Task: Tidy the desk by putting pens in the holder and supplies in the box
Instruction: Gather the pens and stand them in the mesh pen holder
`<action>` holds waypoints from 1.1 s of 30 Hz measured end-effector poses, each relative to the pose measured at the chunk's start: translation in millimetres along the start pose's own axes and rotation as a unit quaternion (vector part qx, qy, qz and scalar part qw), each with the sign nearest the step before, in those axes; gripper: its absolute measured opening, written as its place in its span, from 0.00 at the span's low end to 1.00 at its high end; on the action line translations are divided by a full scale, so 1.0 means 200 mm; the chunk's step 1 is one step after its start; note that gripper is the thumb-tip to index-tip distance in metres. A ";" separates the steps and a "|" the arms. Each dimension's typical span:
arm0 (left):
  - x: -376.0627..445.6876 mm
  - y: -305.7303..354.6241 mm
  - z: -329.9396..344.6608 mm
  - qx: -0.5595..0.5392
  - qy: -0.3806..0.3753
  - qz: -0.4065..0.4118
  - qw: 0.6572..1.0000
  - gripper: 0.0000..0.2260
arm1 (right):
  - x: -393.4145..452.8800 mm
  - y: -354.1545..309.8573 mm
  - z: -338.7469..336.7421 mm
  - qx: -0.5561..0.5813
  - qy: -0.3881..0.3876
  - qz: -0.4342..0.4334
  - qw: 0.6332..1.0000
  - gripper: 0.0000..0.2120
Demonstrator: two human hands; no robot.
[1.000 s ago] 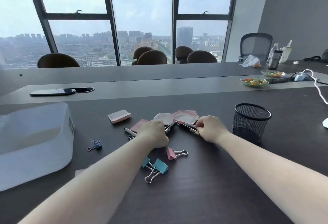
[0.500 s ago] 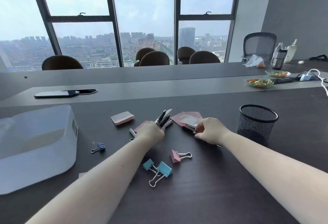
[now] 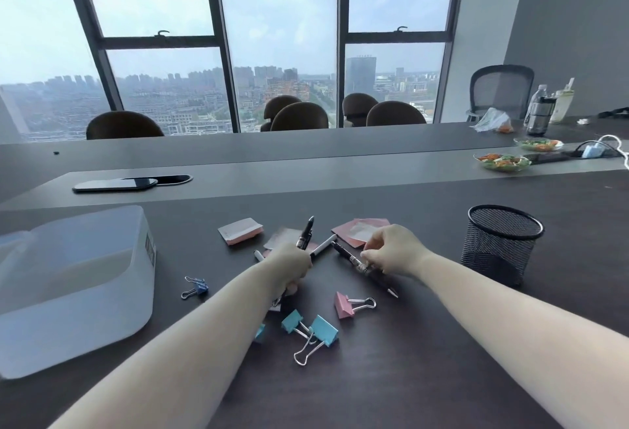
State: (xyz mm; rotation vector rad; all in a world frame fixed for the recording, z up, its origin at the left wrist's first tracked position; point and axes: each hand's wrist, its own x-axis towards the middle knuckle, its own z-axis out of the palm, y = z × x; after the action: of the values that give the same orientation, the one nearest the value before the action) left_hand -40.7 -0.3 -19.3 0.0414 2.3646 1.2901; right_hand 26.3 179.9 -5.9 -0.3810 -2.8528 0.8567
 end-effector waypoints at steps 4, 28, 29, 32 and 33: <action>0.03 -0.02 -0.02 0.013 0.020 0.000 1.000 0.09 | 0.00 0.04 -0.01 -0.046 0.047 -0.009 0.998 0.10; -0.03 0.00 -0.09 0.024 0.018 0.024 0.999 0.13 | 0.11 -0.05 -0.03 -0.111 -0.018 -0.045 0.993 0.14; -0.03 0.01 -0.09 0.038 0.016 0.021 0.999 0.14 | 0.13 -0.07 -0.03 -0.120 -0.031 -0.051 0.991 0.14; -0.03 0.01 -0.08 0.034 0.014 0.004 0.999 0.15 | 0.19 -0.11 0.00 -0.142 -0.065 -0.077 0.985 0.17; -0.02 0.00 -0.09 0.014 0.018 -0.001 1.000 0.13 | 0.21 -0.12 0.02 -0.156 -0.069 -0.085 0.982 0.17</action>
State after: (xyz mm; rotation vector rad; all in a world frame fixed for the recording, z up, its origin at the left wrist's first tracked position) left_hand -43.0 -15.5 -10.4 0.0244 2.4115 1.2678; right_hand -18.6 170.2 7.5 -0.1094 -3.0984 0.4194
